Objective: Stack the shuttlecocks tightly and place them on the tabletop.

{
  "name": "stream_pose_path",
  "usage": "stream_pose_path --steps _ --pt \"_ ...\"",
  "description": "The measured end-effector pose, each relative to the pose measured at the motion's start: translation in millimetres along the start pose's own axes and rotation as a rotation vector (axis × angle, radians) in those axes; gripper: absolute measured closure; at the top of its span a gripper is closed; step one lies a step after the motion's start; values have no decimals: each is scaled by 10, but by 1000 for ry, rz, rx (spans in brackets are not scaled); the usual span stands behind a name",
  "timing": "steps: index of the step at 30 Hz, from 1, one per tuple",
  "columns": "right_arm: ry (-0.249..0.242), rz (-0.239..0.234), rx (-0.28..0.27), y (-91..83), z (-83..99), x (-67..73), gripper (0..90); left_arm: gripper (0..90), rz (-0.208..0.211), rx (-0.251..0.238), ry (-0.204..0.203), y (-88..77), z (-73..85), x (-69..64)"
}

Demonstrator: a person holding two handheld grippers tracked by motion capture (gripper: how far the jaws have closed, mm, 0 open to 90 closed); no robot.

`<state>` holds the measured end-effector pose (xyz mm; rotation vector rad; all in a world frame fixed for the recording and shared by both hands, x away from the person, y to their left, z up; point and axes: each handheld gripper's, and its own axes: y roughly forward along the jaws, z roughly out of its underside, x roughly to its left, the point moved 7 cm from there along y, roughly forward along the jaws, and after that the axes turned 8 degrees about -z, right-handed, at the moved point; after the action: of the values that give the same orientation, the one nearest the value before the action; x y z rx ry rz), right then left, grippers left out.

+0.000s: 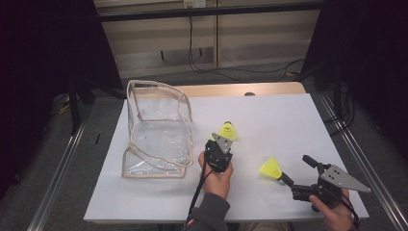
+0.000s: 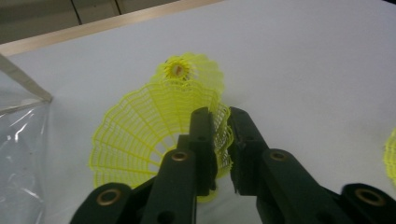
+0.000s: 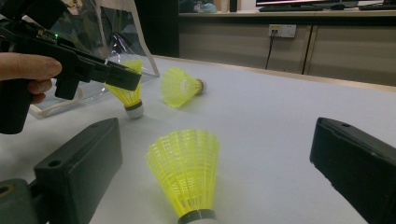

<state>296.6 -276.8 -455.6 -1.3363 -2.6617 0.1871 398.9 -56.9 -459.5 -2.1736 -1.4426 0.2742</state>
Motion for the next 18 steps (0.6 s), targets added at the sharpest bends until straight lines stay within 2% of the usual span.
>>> stream_pose_path --steps 6,11,18 --pt "5 0 -5 -6 -5 -2 20 710 43 -18 -9 10 -89 -74" --pt "5 0 -5 -5 -5 -3 20 691 65 -15 -21 29 -137 -103" --pt "3 0 -5 -11 -5 -9 21 692 94 -16 -57 59 -165 -133"
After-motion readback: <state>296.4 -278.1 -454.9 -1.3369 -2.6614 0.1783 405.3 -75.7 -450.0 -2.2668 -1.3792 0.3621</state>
